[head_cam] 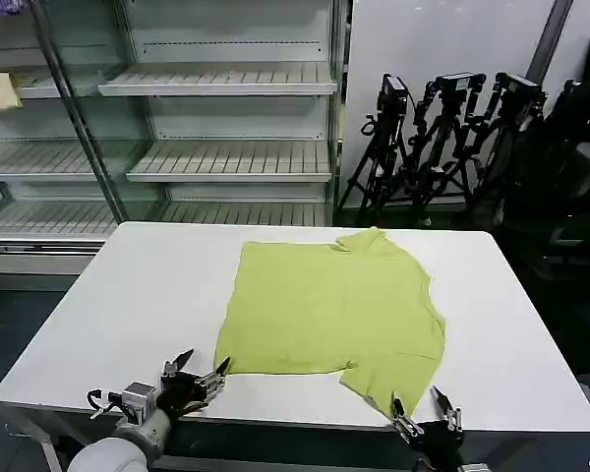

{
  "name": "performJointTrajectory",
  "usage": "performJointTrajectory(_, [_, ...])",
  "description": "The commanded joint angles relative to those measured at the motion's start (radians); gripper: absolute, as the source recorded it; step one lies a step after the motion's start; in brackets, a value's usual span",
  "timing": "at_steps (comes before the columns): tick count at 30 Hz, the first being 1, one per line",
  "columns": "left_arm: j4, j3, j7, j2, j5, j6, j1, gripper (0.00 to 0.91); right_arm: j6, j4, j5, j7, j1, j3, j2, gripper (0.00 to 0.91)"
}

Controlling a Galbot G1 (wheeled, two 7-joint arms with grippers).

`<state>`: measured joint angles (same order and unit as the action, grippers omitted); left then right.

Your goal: Fold and organize the clothes.

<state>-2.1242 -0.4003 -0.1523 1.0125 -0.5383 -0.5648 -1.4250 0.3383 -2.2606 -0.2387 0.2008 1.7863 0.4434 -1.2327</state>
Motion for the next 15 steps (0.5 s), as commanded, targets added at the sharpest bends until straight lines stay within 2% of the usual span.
performJointTrajectory(1, [0.0, 0.0, 0.006, -0.006, -0.027, -0.013, -0.008, 0.01, 0.016, -0.006, -0.035, -0.003, 0.005, 0.0, 0.0, 0.0])
performJointTrajectory(8, [-0.015, 0.016, 0.013, -0.002, -0.023, -0.013, -0.008, 0.01, -0.035, -0.018, -0.032, -0.027, -0.015, 0.015, 0.002, 0.0])
performJointTrajectory(15, [-0.042, 0.032, 0.032, -0.01, -0.011, -0.011, 0.021, 0.01, -0.029, -0.036, -0.075, -0.036, -0.119, 0.056, -0.001, 0.0])
